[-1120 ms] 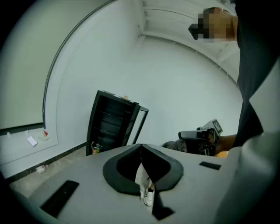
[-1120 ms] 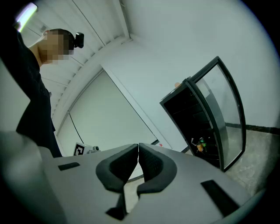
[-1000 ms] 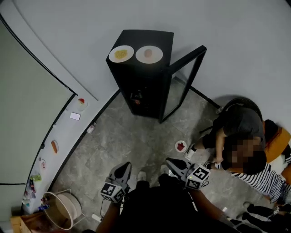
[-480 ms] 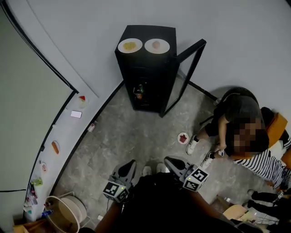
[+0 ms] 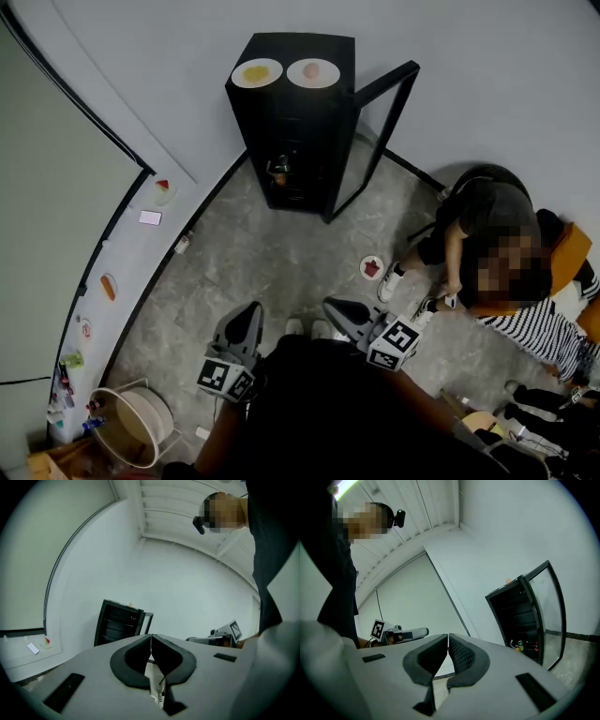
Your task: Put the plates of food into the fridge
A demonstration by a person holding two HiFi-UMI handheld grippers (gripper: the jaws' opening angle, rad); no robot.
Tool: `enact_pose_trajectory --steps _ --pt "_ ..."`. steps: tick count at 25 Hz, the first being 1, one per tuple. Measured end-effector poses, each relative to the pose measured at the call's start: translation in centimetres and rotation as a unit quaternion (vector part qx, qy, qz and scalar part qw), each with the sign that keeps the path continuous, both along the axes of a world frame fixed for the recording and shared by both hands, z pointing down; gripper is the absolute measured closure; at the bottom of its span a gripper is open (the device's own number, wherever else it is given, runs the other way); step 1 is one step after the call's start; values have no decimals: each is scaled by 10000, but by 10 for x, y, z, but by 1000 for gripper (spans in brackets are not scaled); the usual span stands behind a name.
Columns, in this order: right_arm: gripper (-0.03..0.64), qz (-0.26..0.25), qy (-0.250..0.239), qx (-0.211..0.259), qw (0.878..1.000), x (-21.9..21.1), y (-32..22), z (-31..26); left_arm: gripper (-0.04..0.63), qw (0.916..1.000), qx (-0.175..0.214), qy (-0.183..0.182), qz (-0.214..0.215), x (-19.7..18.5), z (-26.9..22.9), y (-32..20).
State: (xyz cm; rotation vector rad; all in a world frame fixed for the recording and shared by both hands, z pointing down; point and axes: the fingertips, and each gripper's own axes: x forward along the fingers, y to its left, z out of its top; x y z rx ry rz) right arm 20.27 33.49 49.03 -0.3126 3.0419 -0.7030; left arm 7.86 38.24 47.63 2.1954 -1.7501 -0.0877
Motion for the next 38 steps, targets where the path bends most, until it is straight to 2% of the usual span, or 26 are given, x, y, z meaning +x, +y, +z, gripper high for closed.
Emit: enact_pose_trajectory --steps 10,16,22,29,35,38 --pt "589 11 -187 363 9992 4 -27 -7 571 9998 43 -174 92 13 1 -30" --pt "589 197 -154 217 9995 5 -53 1 571 9997 73 -83 208 8 8 -59" --pt "589 241 -87 110 9996 -14 -90 11 571 9998 38 -41 168 -15 15 -94" --pt "589 292 89 32 9995 -59 -141 15 571 9996 -7 100 260 -55 22 -147" --pt "589 448 -42 -127 9989 -116 -195 4 571 9985 -133 222 488 -104 26 -200" --pt "589 625 49 -234 9978 -141 -224 7 571 9973 -128 150 706 -130 23 -229"
